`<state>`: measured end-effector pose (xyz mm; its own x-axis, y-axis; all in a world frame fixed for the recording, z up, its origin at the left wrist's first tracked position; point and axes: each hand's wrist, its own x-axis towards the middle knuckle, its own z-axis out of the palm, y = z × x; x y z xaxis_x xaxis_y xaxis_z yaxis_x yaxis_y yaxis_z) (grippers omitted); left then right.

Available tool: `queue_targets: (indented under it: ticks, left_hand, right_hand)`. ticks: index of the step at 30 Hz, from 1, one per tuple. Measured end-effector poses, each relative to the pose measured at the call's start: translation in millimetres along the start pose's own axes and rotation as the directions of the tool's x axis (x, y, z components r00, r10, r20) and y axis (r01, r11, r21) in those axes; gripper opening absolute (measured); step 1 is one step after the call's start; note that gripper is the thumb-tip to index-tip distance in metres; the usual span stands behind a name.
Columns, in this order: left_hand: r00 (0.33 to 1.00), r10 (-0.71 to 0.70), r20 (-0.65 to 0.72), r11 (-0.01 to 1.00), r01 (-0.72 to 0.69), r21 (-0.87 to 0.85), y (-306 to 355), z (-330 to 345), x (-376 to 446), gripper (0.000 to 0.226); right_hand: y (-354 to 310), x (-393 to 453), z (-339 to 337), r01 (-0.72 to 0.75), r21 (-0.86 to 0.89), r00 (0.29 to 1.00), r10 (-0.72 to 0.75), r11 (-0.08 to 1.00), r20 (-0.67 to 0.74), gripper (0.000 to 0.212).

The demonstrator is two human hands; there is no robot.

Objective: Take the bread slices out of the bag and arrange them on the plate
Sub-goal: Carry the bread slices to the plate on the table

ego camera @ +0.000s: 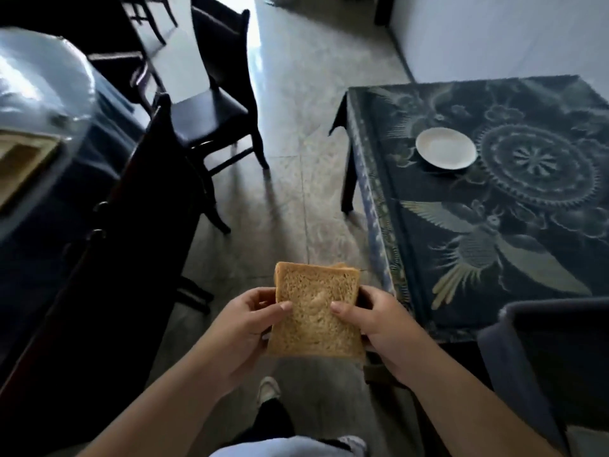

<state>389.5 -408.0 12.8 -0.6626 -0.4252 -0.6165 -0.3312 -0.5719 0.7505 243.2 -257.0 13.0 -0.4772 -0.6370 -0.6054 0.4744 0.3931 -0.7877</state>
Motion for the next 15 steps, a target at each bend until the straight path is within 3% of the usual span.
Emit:
queue_targets:
  ticks: [4, 15]
  left_hand:
    - [0.999, 0.005, -0.039, 0.998, -0.007, -0.060, 13, -42, 8, 0.045]
    - [0.999, 0.052, 0.015, 0.995, -0.051, -0.087, 67, -115, 54, 0.044]
  right_hand:
    - [-18, 24, 41, -0.027, -0.031, 0.999, 0.028, 0.999, 0.038, 0.029]
    - [-54, 85, 107, 0.032, 0.010, 0.999, -0.031, 0.999, -0.029, 0.032]
